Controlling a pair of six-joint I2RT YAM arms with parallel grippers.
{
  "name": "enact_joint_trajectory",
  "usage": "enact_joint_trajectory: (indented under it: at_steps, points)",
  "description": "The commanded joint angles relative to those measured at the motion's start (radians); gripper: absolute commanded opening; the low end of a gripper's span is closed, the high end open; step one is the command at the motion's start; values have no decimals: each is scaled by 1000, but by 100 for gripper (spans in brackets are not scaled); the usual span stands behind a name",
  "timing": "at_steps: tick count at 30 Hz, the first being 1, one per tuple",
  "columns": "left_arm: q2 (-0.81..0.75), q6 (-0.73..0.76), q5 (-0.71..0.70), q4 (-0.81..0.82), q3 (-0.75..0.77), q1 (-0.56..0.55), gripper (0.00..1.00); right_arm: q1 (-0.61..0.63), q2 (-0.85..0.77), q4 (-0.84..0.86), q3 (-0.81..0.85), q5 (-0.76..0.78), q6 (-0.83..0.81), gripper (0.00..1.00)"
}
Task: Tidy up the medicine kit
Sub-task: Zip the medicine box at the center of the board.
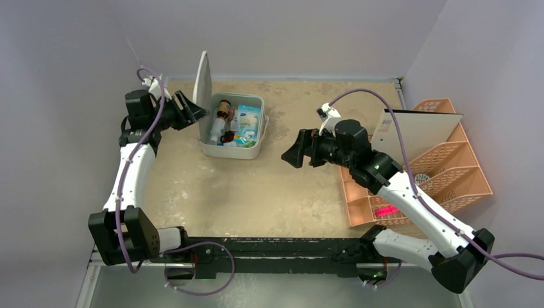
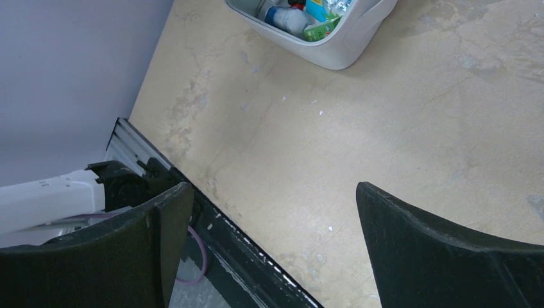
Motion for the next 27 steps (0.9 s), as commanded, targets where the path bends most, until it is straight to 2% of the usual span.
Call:
enact_joint_trajectory:
  at_steps: [1, 14, 15, 16, 18, 24, 27]
  points:
    - [3, -43, 118, 34, 66, -41, 56, -5, -7, 7, 19, -6, -2, 99]
    - [15, -47, 170, 46, 90, -64, 57, -5, 21, 21, 30, -9, 3, 99]
    - [22, -36, 152, 22, 100, -64, 57, -5, 26, 16, 37, 4, 6, 99]
    - [50, 15, 55, -74, 135, -59, 57, -5, 54, 6, 64, 73, 30, 99]
    - [63, 23, -9, -110, 137, -47, 55, -5, 98, 24, 86, 102, 30, 99]
    - [95, -19, -117, -79, 69, 28, 49, -4, 296, 63, 234, 45, 32, 99]
    - [115, -57, -119, -30, 22, 47, 47, -5, 397, 116, 294, 37, 35, 97]
